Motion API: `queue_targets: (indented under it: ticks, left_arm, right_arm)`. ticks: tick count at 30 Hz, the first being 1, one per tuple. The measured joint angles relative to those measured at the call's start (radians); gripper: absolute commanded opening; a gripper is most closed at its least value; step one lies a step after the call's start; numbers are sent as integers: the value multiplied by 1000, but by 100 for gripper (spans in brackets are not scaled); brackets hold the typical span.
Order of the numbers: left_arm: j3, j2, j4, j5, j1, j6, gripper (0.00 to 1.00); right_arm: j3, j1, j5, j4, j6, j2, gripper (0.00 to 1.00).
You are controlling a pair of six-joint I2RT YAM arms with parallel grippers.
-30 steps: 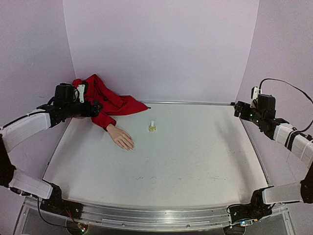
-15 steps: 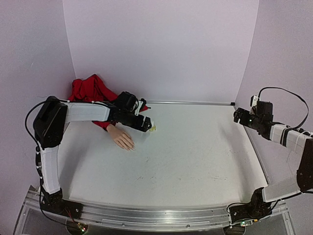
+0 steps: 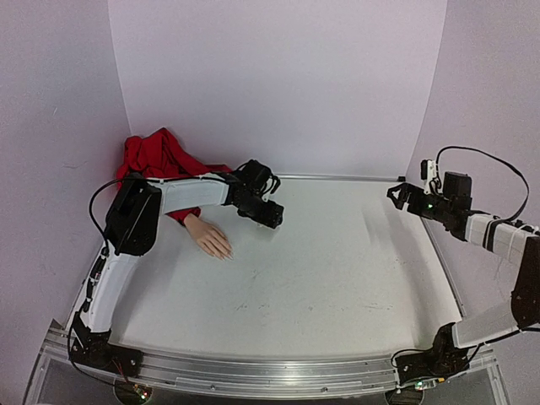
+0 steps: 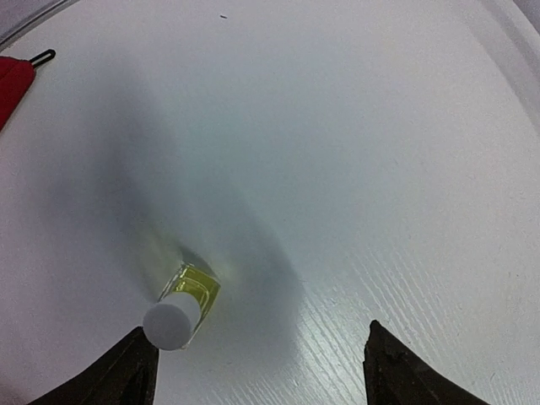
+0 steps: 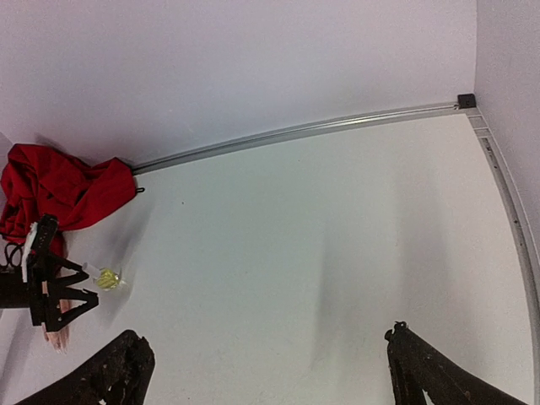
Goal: Paint the nails
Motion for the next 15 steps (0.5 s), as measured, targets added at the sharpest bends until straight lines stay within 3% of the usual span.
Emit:
queue_targets:
  ticks: [6,11,15]
  left_arm:
    - [58,18,-72,-60,0,-4,78]
    - [108,32,-105,-101,0,-6,62]
    - [154,61,-129,-120,0,-3,55]
  right_arm:
    - [0,-3,-52,15,-4,-9,98]
    - [0,-4,-70,24,-3,-14,98]
    - [0,-4,-73,24,-3,-16,98]
